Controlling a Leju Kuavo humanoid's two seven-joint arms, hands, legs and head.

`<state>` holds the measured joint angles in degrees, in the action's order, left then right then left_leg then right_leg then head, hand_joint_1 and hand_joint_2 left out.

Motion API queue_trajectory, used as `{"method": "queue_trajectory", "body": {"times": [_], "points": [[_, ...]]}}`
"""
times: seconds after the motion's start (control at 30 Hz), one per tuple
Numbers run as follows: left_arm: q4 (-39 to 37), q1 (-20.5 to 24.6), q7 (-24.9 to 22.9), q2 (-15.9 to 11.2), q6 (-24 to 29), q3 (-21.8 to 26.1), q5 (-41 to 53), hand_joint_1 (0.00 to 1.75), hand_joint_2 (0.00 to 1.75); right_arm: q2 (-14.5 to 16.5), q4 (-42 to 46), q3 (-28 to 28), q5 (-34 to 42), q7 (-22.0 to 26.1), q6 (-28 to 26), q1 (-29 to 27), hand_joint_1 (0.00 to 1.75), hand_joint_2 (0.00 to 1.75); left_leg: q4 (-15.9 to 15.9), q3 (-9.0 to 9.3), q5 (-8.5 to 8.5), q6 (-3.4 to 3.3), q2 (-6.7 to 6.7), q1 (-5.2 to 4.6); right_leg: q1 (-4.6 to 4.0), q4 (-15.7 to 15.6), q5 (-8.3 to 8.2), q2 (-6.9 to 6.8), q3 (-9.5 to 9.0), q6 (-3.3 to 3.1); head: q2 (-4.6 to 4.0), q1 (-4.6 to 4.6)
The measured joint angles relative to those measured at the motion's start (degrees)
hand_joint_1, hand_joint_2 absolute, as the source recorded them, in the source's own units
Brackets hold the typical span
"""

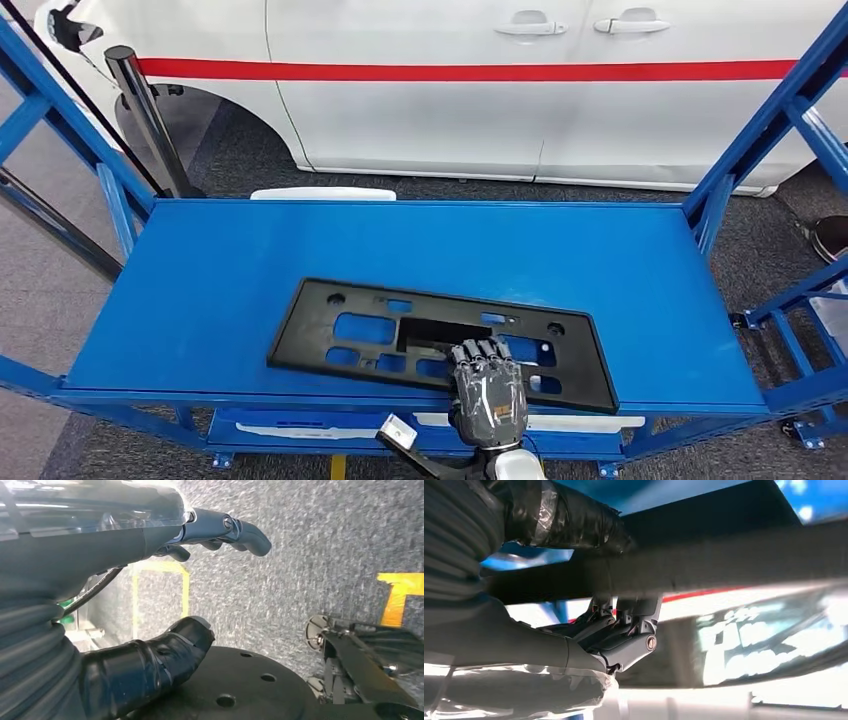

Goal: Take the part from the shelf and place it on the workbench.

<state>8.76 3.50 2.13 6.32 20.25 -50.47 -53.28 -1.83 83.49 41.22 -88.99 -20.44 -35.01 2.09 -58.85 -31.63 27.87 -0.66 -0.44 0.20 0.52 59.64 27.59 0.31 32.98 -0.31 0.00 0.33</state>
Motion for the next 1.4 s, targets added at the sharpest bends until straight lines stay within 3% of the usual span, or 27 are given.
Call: {"method": "queue_trajectory", "body": {"times": [0.07, 0.17, 0.2, 0.23, 0.27, 0.33, 0.4, 0.53, 0.6, 0.67, 0.7, 0.73, 0.8, 0.87, 0.9, 0.93, 1.0, 1.03, 1.07, 1.13, 1.17, 1.2, 1.23, 1.27, 1.3, 1.33, 1.4], "points": [[-0.04, 0.07, -0.46, -0.04, -0.25, -0.14, -0.30, 0.00, 1.75, -0.41, 0.78, -0.10, -0.60, -3.43, -1.72, 1.25, 1.75, 1.75, -2.19, -0.91, 1.98, 0.56, 0.06, 0.12, 0.21, -0.24, -0.45, -0.10, 0.19, -0.61, 0.00, -0.03], [-0.07, 0.13, -0.96, -0.13, -0.80, -0.36, -0.55, 0.00, 1.75, -1.56, 2.13, -0.06, -0.71, -5.90, -2.79, 3.47, 1.75, 1.75, -11.95, -4.72, 7.59, 1.26, 0.10, 0.30, 0.19, -0.23, -0.82, -0.33, 0.79, -1.12, 0.00, -0.05], [-0.08, 0.16, -1.06, -0.18, -0.96, -0.46, -0.59, 0.00, 1.75, -1.96, 2.54, 0.00, -0.73, -6.13, -2.91, 4.01, 1.75, 1.75, -14.55, -5.62, 8.46, 1.36, 0.10, 0.33, 0.13, -0.13, -0.90, -0.40, 1.00, -1.18, 0.00, -0.05], [-0.08, 0.17, -1.16, -0.22, -1.09, -0.59, -0.62, 0.00, 1.75, -2.36, 2.93, 0.06, -0.75, -6.20, -2.98, 4.45, 1.75, 1.75, -15.17, -5.59, 8.20, 1.38, 0.09, 0.33, 0.11, 0.00, -0.98, -0.45, 1.19, -1.19, 0.00, -0.05], [-0.08, 0.19, -1.23, -0.26, -1.22, -0.73, -0.66, 0.00, 1.75, -2.77, 3.31, 0.09, -0.75, -6.09, -3.07, 4.85, 1.75, 1.75, -13.68, -4.54, 6.95, 1.31, 0.10, 0.33, 0.10, 0.17, -1.03, -0.47, 1.35, -1.17, 0.00, -0.05], [-0.09, 0.20, -1.38, -0.32, -1.43, -0.97, -0.78, 0.00, 1.75, -3.51, 4.17, -0.21, -0.76, -4.95, -3.38, 5.44, 1.75, 1.75, -6.24, -0.41, 3.46, 0.87, 0.08, 0.28, 0.09, 0.44, -1.18, -0.44, 1.55, -0.98, 0.00, -0.04], [-0.10, 0.22, -1.52, -0.36, -1.67, -1.10, -0.90, 0.00, 1.75, -3.92, 5.21, -1.27, -0.77, -2.44, -3.75, 5.63, 1.75, 1.75, -0.80, 2.20, 1.73, 0.35, 0.02, 0.01, -0.01, 0.62, -1.53, -0.41, 1.92, -0.46, 0.00, -0.04], [-0.10, 0.24, -1.73, -0.37, -2.06, -1.16, -1.11, 0.00, 1.75, -3.96, 7.41, -4.90, -0.77, 5.44, -4.11, 4.13, 1.75, 1.75, 0.73, 1.76, 0.57, -0.81, 0.03, -0.04, -0.01, 0.71, -1.97, -0.43, 2.72, 0.98, 0.00, -0.02], [-0.10, 0.33, -1.79, -0.33, -2.13, -1.19, -1.17, 0.00, 1.75, -3.72, 8.41, -7.22, -0.78, 9.05, -4.17, 2.90, 1.75, 1.75, 1.31, 1.04, -0.58, -1.73, 0.25, 0.16, 0.06, 3.96, 1.47, -0.35, 4.00, 1.37, 0.00, 0.02], [-0.10, 0.43, -1.80, -0.33, -2.16, -1.20, -1.29, 0.00, 1.75, -3.27, 9.08, -9.58, -0.79, 11.78, -4.20, 1.69, 1.75, 1.75, 1.16, -0.16, -1.40, -2.23, 0.44, -0.01, 0.23, 10.75, 6.46, -0.31, 6.09, 1.64, 0.00, 0.02], [-0.10, 0.44, -1.80, -0.33, -2.18, -1.20, -1.38, 0.00, 1.75, -2.96, 9.28, -10.64, -0.79, 12.89, -4.20, 1.08, 1.75, 1.75, 0.98, -0.83, -1.76, -2.26, 0.48, -0.08, 0.30, 13.76, 7.86, -0.31, 6.74, 1.79, 0.00, 0.01], [-0.10, 0.45, -1.80, -0.33, -2.19, -1.20, -1.43, 0.00, 1.75, -2.61, 9.44, -11.66, -0.79, 13.82, -4.20, 0.49, 1.75, 1.75, 0.75, -1.53, -2.12, -2.19, 0.49, -0.12, 0.37, 15.26, 8.00, -0.32, 6.61, 1.92, 0.00, 0.01], [-0.10, 0.47, -1.80, -0.33, -2.20, -1.20, -1.49, 0.00, 1.75, -1.87, 9.76, -13.21, -0.79, 15.03, -4.20, -0.38, 1.75, 1.75, 0.16, -2.94, -2.76, -1.89, 0.50, -0.12, 0.58, 12.38, 5.57, -0.33, 3.46, 2.09, 0.00, 0.01], [-0.10, 0.54, -1.80, -0.33, -2.21, -1.20, -1.49, 0.00, 1.75, -1.24, 10.14, -14.13, -0.79, 15.51, -4.20, -0.78, 1.75, 1.75, -0.62, -4.15, -3.29, -1.36, 0.49, -0.18, 0.69, 4.94, 3.89, -0.27, -1.59, 2.03, 0.00, -0.02], [-0.10, 0.58, -1.81, -0.34, -2.21, -1.20, -1.49, 0.00, 1.75, -0.98, 10.33, -14.42, -0.79, 15.62, -4.20, -0.94, 1.75, 1.75, -0.89, -4.50, -3.56, -1.05, 0.47, -0.25, 0.61, 2.26, 3.71, -0.18, -3.19, 1.78, 0.00, -0.01], [-0.10, 0.60, -1.82, -0.34, -2.20, -1.20, -1.49, 0.00, 1.75, -0.77, 10.49, -14.65, -0.79, 15.67, -4.21, -1.08, 1.75, 1.75, -1.06, -4.74, -3.89, -0.73, 0.45, -0.32, 0.47, 0.77, 3.85, -0.08, -3.88, 1.45, 0.00, -0.02], [-0.11, 0.54, -1.84, -0.36, -2.19, -1.20, -1.50, 0.00, 1.75, -0.47, 10.70, -15.01, -0.79, 15.71, -4.24, -1.37, 1.75, 1.75, -0.98, -4.99, -4.64, -0.09, 0.35, -0.29, 0.26, 0.38, 3.25, -0.02, -3.42, 0.54, 0.00, 0.02], [-0.14, 0.50, -1.85, -0.37, -2.19, -1.20, -1.51, 0.00, 1.75, -0.33, 10.75, -15.14, -0.79, 15.74, -4.24, -1.41, 1.75, 1.75, -1.17, -5.26, -4.42, 0.23, 0.30, -0.18, 0.28, 0.26, 2.80, -0.14, -3.00, 0.03, 0.00, 0.03], [-0.17, 0.48, -1.86, -0.38, -2.19, -1.20, -1.52, 0.00, 1.75, -0.13, 10.81, -15.28, -0.79, 15.89, -4.24, -1.46, 1.75, 1.75, -1.98, -5.72, -3.12, 0.55, 0.26, -0.07, 0.31, 0.16, 2.21, -0.26, -2.45, -0.53, 0.00, 0.03], [-0.21, 0.53, -1.87, -0.40, -2.19, -1.20, -1.55, 0.00, 1.75, 0.52, 10.93, -15.62, -0.79, 16.80, -4.24, -1.70, 1.75, 1.75, -6.53, -7.14, 2.27, 1.06, 0.25, 0.08, 0.33, 0.05, 0.89, -0.48, -1.01, -1.34, 0.00, 0.00], [-0.21, 0.57, -1.87, -0.40, -2.20, -1.20, -1.57, 0.00, 1.75, 0.94, 10.99, -15.81, -0.79, 17.45, -4.24, -1.94, 1.75, 1.75, -9.92, -7.84, 5.16, 1.21, 0.26, 0.08, 0.24, 0.08, 0.25, -0.51, -0.19, -1.53, 0.00, -0.02], [-0.21, 0.59, -1.87, -0.41, -2.20, -1.20, -1.59, 0.00, 1.75, 1.42, 11.02, -15.99, -0.79, 18.16, -4.24, -2.23, 1.75, 1.75, -13.18, -8.22, 6.96, 1.28, 0.25, 0.07, 0.12, 0.15, -0.40, -0.54, 0.68, -1.58, 0.00, -0.02], [-0.21, 0.60, -1.86, -0.42, -2.20, -1.20, -1.61, 0.00, 1.75, 1.92, 11.04, -16.16, -0.79, 18.83, -4.24, -2.54, 1.75, 1.75, -15.40, -8.04, 7.39, 1.25, 0.25, 0.05, -0.01, 0.24, -1.03, -0.56, 1.57, -1.61, 0.00, -0.02], [-0.21, 0.61, -1.84, -0.42, -2.20, -1.21, -1.63, 0.00, 1.75, 2.47, 11.04, -16.30, -0.79, 19.47, -4.24, -2.87, 1.75, 1.75, -16.03, -7.11, 6.59, 1.15, 0.25, 0.03, -0.12, 0.37, -1.64, -0.58, 2.46, -1.61, 0.00, -0.02], [-0.20, 0.61, -1.81, -0.42, -2.20, -1.21, -1.65, 0.00, 1.75, 3.12, 11.04, -16.42, -0.79, 19.98, -4.24, -3.21, 1.75, 1.75, -14.64, -5.19, 4.98, 0.97, 0.25, -0.01, -0.19, 0.50, -2.22, -0.59, 3.36, -1.59, 0.00, -0.02], [-0.20, 0.62, -1.79, -0.42, -2.19, -1.22, -1.67, 0.00, 1.75, 3.81, 11.04, -16.50, -0.80, 20.26, -4.24, -3.53, 1.75, 1.75, -11.49, -2.41, 3.48, 0.71, 0.24, -0.08, -0.24, 0.62, -2.77, -0.58, 4.09, -1.53, 0.00, -0.03], [-0.21, 0.73, -1.74, -0.43, -2.16, -1.22, -1.82, 0.00, 1.75, 5.36, 11.04, -16.42, -0.81, 19.71, -4.25, -4.05, 1.75, 1.75, -2.77, 3.69, 3.09, 0.10, 0.20, -0.43, -0.33, 0.73, -3.81, -0.56, 5.00, -1.16, 0.00, -0.02]]}}
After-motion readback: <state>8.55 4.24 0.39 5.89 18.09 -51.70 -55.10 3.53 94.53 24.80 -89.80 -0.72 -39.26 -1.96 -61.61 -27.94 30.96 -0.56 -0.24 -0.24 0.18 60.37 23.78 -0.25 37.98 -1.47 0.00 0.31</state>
